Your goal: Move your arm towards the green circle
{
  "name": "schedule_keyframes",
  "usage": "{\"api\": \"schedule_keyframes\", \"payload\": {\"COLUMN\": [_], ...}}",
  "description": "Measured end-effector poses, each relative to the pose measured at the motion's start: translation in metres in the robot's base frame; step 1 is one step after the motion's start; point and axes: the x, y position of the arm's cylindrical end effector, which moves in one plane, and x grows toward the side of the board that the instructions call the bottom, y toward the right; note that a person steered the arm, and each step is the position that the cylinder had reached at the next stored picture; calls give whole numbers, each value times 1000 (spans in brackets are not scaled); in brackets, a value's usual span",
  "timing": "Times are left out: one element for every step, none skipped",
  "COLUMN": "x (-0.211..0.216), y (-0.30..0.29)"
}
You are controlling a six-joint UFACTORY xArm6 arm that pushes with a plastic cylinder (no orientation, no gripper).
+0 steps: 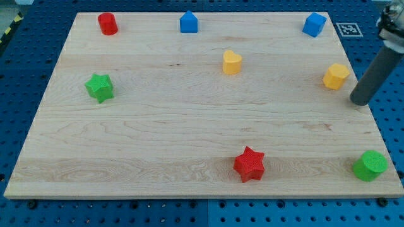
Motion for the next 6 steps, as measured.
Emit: {"api": "schedule_keyframes", "payload": {"x": [8,22,39,68,72,72], "y": [-8,6,16,17,20,21]}}
